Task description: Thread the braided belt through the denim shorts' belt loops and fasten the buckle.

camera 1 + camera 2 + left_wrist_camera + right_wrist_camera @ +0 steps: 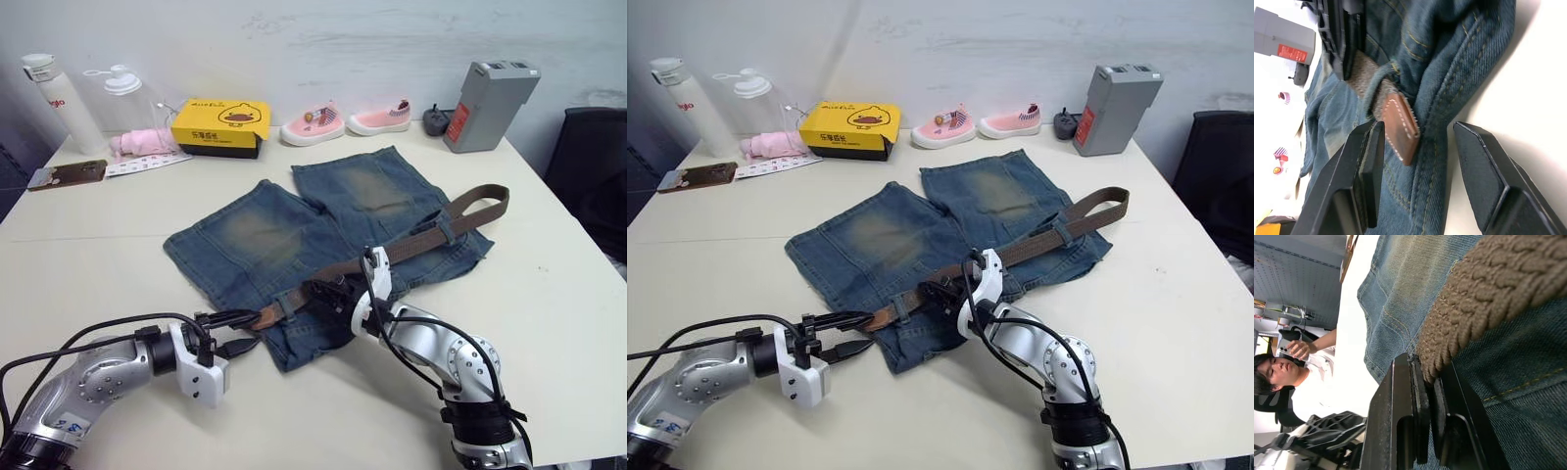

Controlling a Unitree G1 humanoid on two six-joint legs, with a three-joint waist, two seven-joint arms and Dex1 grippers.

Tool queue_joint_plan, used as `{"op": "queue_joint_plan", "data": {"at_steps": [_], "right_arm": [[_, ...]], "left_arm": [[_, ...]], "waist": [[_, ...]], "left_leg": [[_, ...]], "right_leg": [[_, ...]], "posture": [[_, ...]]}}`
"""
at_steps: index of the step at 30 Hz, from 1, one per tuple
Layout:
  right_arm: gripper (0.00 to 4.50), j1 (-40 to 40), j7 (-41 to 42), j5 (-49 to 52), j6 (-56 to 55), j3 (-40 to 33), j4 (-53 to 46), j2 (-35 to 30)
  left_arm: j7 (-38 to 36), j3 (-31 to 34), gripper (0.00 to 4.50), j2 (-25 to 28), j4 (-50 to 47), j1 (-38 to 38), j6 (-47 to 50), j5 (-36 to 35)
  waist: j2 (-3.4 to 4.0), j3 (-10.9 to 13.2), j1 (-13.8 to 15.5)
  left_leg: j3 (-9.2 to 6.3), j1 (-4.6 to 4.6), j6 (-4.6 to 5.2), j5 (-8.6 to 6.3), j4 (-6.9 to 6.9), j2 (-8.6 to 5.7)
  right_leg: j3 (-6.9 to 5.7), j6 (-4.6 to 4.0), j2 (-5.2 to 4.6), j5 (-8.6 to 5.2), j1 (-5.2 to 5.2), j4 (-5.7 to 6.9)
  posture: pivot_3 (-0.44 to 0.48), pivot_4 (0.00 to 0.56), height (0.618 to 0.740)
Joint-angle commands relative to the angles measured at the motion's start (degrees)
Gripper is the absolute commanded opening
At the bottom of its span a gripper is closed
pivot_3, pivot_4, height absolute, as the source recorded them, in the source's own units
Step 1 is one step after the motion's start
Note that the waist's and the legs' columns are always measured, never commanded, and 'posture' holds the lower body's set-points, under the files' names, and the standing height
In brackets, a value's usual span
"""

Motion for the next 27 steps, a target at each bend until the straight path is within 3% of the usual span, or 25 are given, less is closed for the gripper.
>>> {"op": "queue_joint_plan", "data": {"at_steps": [1, 13, 26, 27], "right_arm": [[0.07, -0.40, 0.73, -0.65, 0.16, 0.36, -0.15, 0.30], [0.07, -0.39, 0.50, -1.09, 0.20, 0.34, -0.95, 0.56], [0.07, -0.11, 0.09, -0.99, -0.17, -0.06, -1.76, 0.46], [0.02, -0.09, 0.09, -0.97, -0.15, -0.06, -1.79, 0.44]], "left_arm": [[-1.25, 1.11, 2.54, 0.32, -3.00, -0.36, 2.31, -5.06], [-0.68, -2.88, 2.54, -3.97, 1.73, -5.48, 4.87, 0.27], [1.50, -2.09, 2.54, -3.91, 3.78, -5.50, 3.67, 3.59], [1.58, -2.14, 2.28, -3.94, 3.61, -5.58, 3.63, 3.78]], "waist": [[0.00, 0.00, -0.03], [0.00, 0.00, -0.05], [0.00, 0.00, 0.02], [0.00, 0.00, 0.02]], "left_leg": [[0.00, 0.00, 0.00, 0.00, 0.00, 0.00], [0.01, 0.01, 0.00, 0.00, 0.00, 0.03], [0.00, 0.03, 0.00, 0.00, 0.00, 0.02], [0.00, 0.03, 0.00, 0.00, 0.00, 0.02]], "right_leg": [[0.00, 0.00, 0.00, 0.00, 0.00, 0.00], [0.00, 0.00, 0.00, 0.00, -0.01, -0.01], [0.01, 0.00, 0.02, 0.00, 0.00, -0.01], [0.01, 0.00, 0.02, 0.00, 0.00, -0.02]], "posture": [[0.000, 0.150, 0.618], [0.000, 0.150, 0.618], [0.000, 0.150, 0.618], [0.000, 0.150, 0.618]]}}
